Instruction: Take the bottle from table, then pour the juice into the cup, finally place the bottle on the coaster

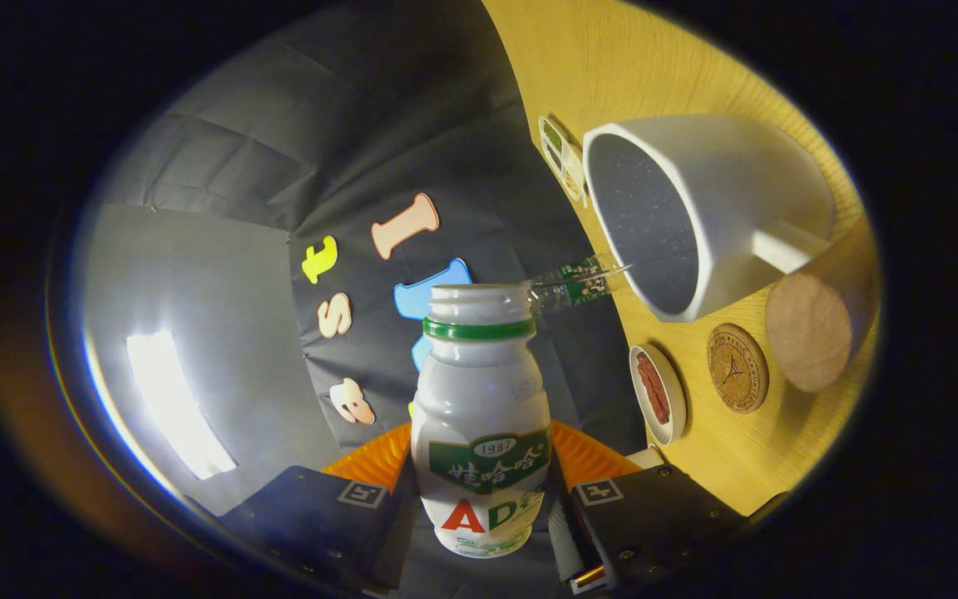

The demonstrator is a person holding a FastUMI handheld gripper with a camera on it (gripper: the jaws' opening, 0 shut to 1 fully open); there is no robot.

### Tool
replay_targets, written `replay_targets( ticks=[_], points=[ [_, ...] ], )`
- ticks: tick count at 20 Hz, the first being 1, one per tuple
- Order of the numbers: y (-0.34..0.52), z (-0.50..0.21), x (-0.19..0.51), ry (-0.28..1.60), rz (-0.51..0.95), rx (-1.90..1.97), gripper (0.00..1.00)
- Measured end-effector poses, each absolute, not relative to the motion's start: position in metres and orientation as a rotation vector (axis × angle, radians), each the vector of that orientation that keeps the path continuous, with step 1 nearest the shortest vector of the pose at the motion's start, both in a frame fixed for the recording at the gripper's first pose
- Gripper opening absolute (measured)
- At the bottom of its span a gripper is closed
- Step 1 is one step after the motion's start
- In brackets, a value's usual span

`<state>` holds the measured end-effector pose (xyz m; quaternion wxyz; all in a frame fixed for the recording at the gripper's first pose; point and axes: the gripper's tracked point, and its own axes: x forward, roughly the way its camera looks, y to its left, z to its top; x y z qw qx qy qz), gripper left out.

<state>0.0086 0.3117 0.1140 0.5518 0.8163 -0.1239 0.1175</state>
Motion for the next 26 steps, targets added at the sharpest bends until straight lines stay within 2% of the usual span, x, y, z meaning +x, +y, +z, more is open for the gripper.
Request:
replay_targets(
  ticks=[26],
  points=[
    [0.3042,0.1171,0.0063,-0.332,0.284,2.038,0.67]
  ],
)
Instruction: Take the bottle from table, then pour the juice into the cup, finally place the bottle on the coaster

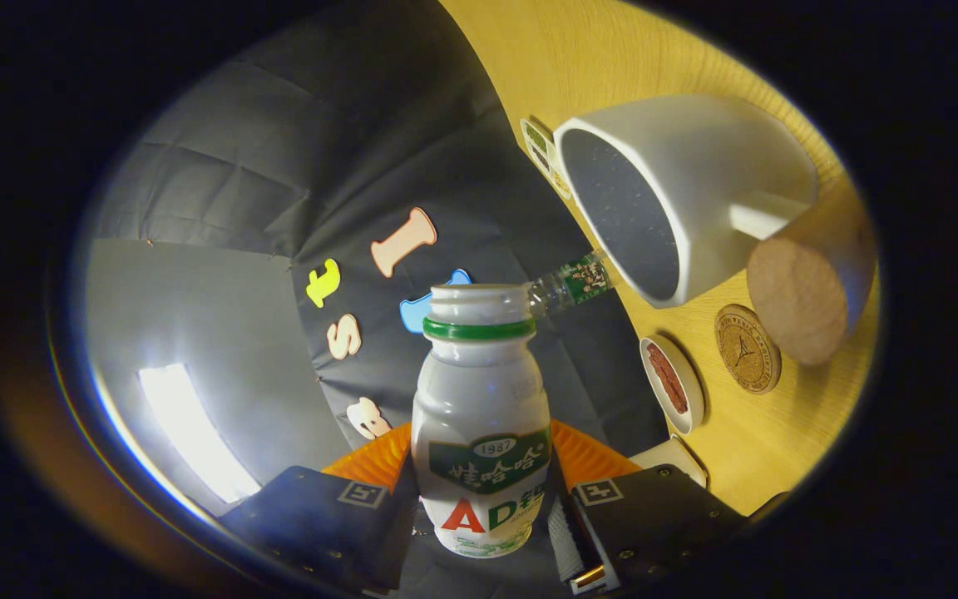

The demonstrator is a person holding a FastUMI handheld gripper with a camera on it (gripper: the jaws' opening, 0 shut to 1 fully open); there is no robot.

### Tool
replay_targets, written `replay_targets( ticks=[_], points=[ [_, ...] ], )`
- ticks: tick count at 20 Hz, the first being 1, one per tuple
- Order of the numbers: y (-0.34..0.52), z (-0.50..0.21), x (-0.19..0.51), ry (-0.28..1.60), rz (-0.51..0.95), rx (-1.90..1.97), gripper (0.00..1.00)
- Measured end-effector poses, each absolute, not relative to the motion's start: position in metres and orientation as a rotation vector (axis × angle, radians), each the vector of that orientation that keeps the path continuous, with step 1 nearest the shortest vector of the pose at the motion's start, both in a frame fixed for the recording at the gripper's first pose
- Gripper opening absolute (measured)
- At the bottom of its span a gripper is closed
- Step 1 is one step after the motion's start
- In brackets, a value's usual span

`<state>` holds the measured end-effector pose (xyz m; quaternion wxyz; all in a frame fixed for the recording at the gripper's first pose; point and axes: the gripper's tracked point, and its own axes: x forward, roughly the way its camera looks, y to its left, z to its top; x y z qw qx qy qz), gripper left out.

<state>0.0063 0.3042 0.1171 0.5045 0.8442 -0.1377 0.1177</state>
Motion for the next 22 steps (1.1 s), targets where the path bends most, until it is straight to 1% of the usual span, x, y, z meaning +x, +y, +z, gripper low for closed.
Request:
replay_targets(
  ticks=[15,18,22],
  points=[
    [0.300,0.120,0.004,-0.373,0.292,2.075,0.67],
    [0.311,0.113,0.007,-0.306,0.260,1.957,0.67],
    [0.321,0.097,0.011,-0.185,0.159,1.630,0.67]
  ],
)
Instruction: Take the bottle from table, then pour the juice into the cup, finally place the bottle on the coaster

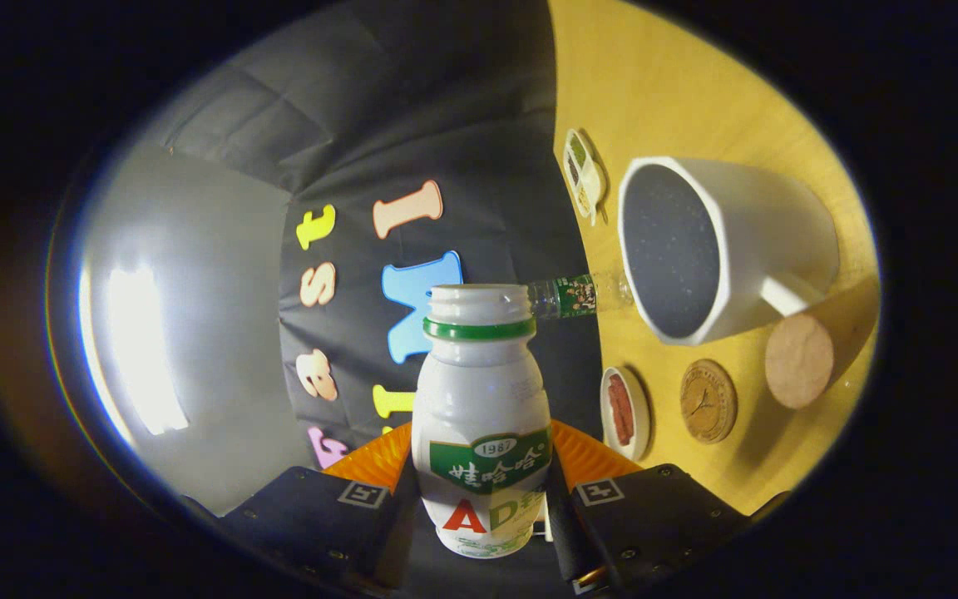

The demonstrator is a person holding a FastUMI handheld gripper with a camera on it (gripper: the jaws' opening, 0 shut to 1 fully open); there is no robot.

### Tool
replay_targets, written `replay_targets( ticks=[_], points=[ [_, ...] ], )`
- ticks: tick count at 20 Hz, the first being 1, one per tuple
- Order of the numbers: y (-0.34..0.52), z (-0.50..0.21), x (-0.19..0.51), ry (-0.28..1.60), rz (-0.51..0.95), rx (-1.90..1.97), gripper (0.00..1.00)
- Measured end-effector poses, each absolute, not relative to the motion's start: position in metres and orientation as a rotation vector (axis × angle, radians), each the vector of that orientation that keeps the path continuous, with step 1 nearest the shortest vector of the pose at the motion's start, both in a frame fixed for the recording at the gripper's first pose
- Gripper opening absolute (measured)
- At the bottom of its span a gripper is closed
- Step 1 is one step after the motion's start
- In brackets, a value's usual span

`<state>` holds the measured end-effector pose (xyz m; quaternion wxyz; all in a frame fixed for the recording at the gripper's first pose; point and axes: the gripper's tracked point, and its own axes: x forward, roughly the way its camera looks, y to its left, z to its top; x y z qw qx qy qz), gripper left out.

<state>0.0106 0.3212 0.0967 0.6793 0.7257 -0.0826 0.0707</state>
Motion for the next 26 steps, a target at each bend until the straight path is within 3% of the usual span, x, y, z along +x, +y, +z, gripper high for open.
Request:
replay_targets(
  ticks=[5,20,26],
  points=[
    [0.322,0.084,0.019,-0.082,0.032,1.213,0.67],
    [0.339,0.064,0.084,0.109,-0.174,0.239,0.68],
    [0.352,0.045,0.104,0.148,-0.167,0.085,0.68]
  ],
)
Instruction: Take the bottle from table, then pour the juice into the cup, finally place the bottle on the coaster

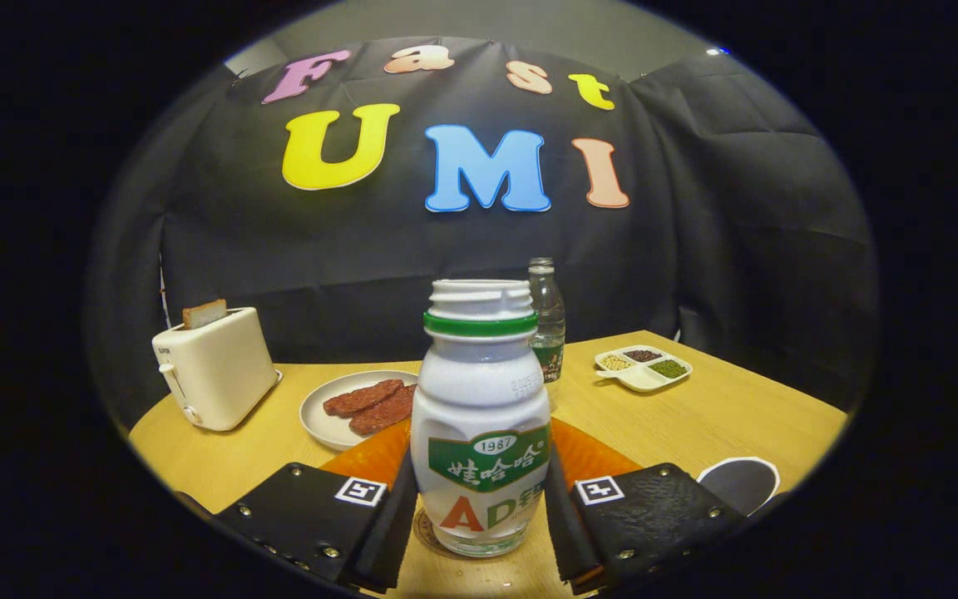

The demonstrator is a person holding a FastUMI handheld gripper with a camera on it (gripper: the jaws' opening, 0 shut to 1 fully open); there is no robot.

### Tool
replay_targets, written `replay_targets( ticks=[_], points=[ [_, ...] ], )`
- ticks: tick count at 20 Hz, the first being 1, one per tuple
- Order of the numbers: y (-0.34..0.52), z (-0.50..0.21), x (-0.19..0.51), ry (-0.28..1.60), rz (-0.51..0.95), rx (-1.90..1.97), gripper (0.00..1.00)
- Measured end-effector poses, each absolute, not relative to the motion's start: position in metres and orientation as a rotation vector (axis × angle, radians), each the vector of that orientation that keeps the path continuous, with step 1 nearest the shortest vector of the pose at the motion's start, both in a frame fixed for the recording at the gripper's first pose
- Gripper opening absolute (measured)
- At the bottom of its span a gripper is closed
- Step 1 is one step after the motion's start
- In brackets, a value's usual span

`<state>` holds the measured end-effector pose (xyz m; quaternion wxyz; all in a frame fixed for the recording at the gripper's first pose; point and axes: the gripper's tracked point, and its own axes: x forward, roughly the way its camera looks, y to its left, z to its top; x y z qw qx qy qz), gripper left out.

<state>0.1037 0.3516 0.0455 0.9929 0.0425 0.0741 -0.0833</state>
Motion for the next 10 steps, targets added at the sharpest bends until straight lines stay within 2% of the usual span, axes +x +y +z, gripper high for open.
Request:
replay_targets(
  ticks=[10],
  points=[
    [0.361,0.032,0.121,0.122,-0.124,0.064,0.68]
  ],
)
